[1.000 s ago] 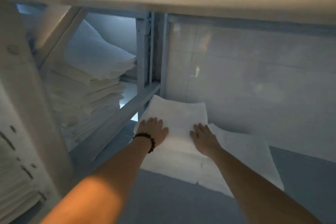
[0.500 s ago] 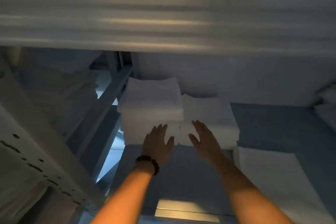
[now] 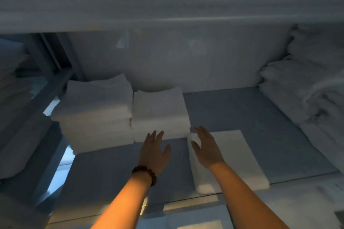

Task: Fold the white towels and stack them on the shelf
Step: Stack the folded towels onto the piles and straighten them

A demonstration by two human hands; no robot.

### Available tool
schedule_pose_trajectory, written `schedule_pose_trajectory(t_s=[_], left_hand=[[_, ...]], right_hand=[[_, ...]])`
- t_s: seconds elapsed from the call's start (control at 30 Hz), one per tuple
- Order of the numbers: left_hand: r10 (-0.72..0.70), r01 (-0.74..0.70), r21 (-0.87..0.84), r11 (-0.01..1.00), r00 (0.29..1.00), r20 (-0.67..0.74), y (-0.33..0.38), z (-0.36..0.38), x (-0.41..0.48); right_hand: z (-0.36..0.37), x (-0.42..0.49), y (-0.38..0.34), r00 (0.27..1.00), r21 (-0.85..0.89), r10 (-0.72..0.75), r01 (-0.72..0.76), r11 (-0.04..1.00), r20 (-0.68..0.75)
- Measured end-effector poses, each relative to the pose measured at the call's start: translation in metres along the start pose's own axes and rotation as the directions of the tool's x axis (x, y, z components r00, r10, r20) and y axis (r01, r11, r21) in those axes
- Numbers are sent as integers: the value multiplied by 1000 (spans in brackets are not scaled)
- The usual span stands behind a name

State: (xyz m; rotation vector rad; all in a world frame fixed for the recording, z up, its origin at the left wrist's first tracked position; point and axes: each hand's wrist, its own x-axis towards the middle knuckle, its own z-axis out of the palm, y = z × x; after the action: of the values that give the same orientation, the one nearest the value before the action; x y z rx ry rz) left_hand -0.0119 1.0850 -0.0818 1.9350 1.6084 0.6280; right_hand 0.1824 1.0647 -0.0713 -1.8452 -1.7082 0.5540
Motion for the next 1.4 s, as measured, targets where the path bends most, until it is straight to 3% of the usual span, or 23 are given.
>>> schedule_pose_trajectory(t_s=[0.37, 0.83, 1.17, 1.4], left_hand=[[-227, 227, 0, 974, 972, 57, 88, 129, 0], [-546, 551, -11, 834, 829, 120, 70, 165, 11], [-437, 474, -263, 840, 880, 189, 72, 157, 14], [-306, 350, -285, 892, 934, 186, 84, 163, 8]], right_hand=[[-95, 1, 167, 985, -104, 110, -96, 990, 134], [-85, -5, 223, 902, -153, 255, -214, 965, 348], [-79, -4, 228, 880, -48, 374, -377, 925, 294], [-88, -6, 222, 930, 24, 289, -301, 953, 228]])
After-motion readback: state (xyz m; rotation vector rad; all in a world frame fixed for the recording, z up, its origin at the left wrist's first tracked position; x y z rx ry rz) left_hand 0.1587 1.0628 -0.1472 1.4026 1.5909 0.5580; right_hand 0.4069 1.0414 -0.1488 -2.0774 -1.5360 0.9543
